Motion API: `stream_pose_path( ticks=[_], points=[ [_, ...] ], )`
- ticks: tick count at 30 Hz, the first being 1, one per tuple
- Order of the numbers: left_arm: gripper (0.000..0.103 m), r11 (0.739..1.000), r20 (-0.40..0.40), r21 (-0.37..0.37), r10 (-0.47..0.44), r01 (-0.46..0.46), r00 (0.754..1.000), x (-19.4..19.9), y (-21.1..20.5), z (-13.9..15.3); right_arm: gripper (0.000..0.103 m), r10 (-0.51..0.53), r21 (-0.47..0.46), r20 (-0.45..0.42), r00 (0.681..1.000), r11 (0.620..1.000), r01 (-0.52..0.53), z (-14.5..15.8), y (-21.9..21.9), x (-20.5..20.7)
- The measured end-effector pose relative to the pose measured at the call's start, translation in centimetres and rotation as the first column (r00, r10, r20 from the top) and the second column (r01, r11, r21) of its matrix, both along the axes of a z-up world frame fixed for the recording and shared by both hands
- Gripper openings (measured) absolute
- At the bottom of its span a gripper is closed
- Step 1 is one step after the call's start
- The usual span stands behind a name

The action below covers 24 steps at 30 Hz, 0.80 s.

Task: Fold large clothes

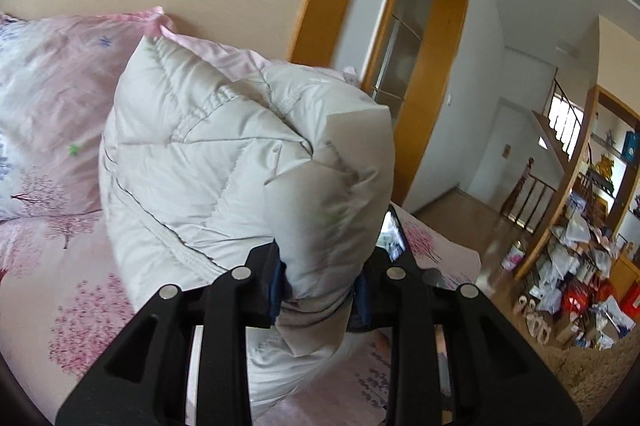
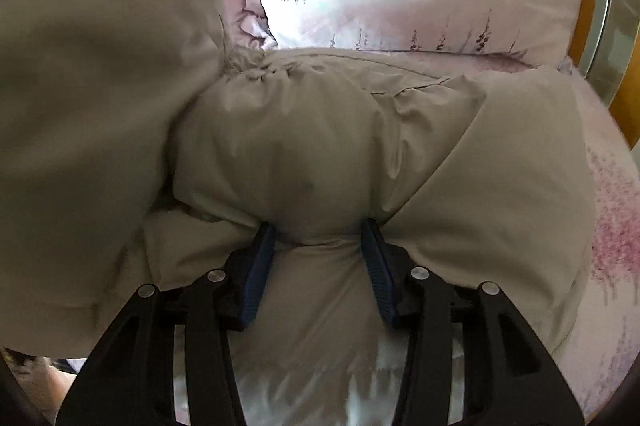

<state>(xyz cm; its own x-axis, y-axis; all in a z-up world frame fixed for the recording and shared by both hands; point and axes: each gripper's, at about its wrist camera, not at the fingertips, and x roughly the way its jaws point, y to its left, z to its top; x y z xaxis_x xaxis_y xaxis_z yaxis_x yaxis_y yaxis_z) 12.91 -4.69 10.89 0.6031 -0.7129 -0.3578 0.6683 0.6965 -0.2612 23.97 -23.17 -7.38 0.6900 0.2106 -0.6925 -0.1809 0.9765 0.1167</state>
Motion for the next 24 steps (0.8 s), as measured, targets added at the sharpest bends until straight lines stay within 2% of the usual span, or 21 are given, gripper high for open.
stream_pose_path(
  ticks=[3,4,6,9,11,13,16,21,24],
  points=[
    [0.03,0.999,0.003,0.028,-0.035,0.035,0.999,-0.1,-1.6,-0.5,0.047,-0.012,0.093,0.036,0.999,0.996,0.009,1.4,-2.8,-2.3],
    [0.03,0.998,0.006,0.044,-0.048,0.047,0.999,-0.2,-2.4,-0.7,0.049,-0.053,0.119,0.069,0.996,0.992,0.045,2.2,-4.8,-3.5],
    [0.031,0.995,0.006,0.069,-0.067,0.066,0.998,-0.2,-3.7,-1.0,0.058,-0.115,0.159,0.098,0.989,0.982,0.098,3.2,-7.6,-4.7],
    [0.032,0.989,-0.006,0.107,-0.102,0.102,0.995,-0.3,-6.3,-1.8,0.06,-0.192,0.303,0.095,0.977,0.94,0.155,4.3,-13.0,-6.1],
    [0.032,0.982,-0.01,0.141,-0.125,0.125,0.992,-0.1,-8.2,-2.5,0.06,-0.221,0.402,0.068,0.973,0.899,0.176,4.7,-15.9,-6.7],
    [0.033,0.975,-0.013,0.172,-0.142,0.142,0.99,0.1,-9.8,-3.3,0.062,-0.196,0.496,0.058,0.979,0.856,0.142,5.4,-17.8,-6.8],
    [0.034,0.965,-0.046,0.199,-0.164,0.17,0.985,0.9,-11.9,-4.8,0.075,-0.125,0.585,0.067,0.99,0.808,0.063,6.7,-18.8,-6.8],
    [0.034,0.959,-0.071,0.221,-0.168,0.18,0.983,1.9,-13.9,-6.2,0.081,-0.036,0.615,0.063,0.997,0.789,-0.01,8.4,-18.4,-6.2],
    [0.035,0.955,-0.064,0.238,-0.168,0.179,0.984,1.8,-15.0,-6.6,0.086,-0.005,0.612,0.023,1.0,0.79,-0.01,8.5,-18.6,-4.9]
  ],
)
